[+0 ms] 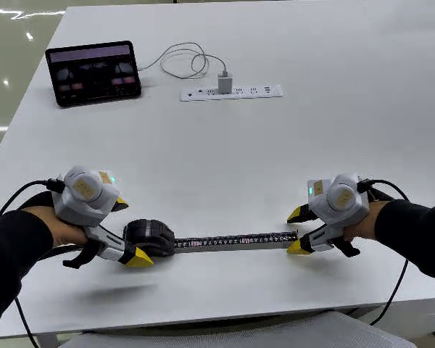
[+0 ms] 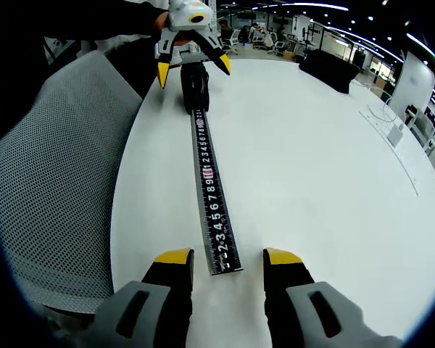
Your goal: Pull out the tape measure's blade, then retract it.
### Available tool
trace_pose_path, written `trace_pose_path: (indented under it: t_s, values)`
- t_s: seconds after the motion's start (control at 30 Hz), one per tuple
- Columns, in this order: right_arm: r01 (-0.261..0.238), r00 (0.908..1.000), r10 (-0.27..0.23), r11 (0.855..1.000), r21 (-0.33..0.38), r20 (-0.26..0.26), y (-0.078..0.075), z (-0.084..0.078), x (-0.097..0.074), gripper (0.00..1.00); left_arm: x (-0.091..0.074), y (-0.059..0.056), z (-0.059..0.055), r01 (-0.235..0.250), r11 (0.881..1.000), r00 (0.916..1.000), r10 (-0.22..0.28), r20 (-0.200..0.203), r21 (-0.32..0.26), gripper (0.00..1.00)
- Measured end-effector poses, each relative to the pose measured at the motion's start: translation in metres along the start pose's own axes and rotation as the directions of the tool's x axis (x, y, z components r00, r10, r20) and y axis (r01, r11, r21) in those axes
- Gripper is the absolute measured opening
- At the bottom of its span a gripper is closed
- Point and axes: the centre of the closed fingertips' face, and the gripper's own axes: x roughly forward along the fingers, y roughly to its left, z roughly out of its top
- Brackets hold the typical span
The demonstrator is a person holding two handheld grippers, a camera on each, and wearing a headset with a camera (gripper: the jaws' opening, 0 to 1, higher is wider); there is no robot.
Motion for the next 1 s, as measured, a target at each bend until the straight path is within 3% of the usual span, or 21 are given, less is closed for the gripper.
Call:
trace_pose_path:
  t_s: [0.2,0.37,0.53,0.67,0.73,0.8,0.87,0.97,1.0]
  values:
    - [0.026,0.9996,-0.027,0.999,0.044,0.009,-0.001,0.003,-0.001,0.43,-0.001,0.001,0.005,-0.02,0.998,0.9988,0.023,0.044,-0.057,0.97]
    - [0.095,0.9938,-0.102,0.987,0.13,0.045,-0.01,0.01,-0.008,0.5,-0.007,0.009,0.015,-0.068,0.988,0.9888,0.085,0.123,-0.138,1.0]
    - [0.139,0.9853,-0.155,0.972,0.191,0.072,-0.013,0.011,-0.014,0.55,-0.015,0.019,0.014,-0.123,0.968,0.9724,0.161,0.169,-0.218,1.0]
    - [0.166,0.9776,-0.192,0.956,0.241,0.087,-0.011,0.008,-0.017,0.59,-0.023,0.023,0.009,-0.159,0.945,0.9568,0.219,0.191,-0.285,1.0]
    - [0.183,0.9706,-0.217,0.945,0.272,0.103,-0.009,0.008,-0.019,0.61,-0.027,0.023,0.009,-0.157,0.935,0.9468,0.234,0.221,-0.319,1.0]
    - [0.195,0.9666,-0.232,0.94,0.28,0.108,-0.006,0.006,-0.021,0.62,-0.03,0.022,0.007,-0.156,0.932,0.9448,0.238,0.225,-0.327,1.0]
    - [0.232,0.9543,-0.276,0.926,0.299,0.114,-0.008,0.004,-0.025,0.65,-0.034,0.02,0.005,-0.182,0.929,0.9385,0.262,0.225,-0.322,1.0]
    - [0.259,0.9405,-0.317,0.903,0.344,0.124,-0.01,0.002,-0.03,0.67,-0.044,0.016,0.008,-0.195,0.915,0.917,0.298,0.265,-0.354,1.0]
    - [0.256,0.9368,-0.322,0.897,0.36,0.137,-0.009,0.002,-0.032,0.67,-0.046,0.013,0.006,-0.201,0.914,0.9156,0.303,0.265,-0.352,1.0]
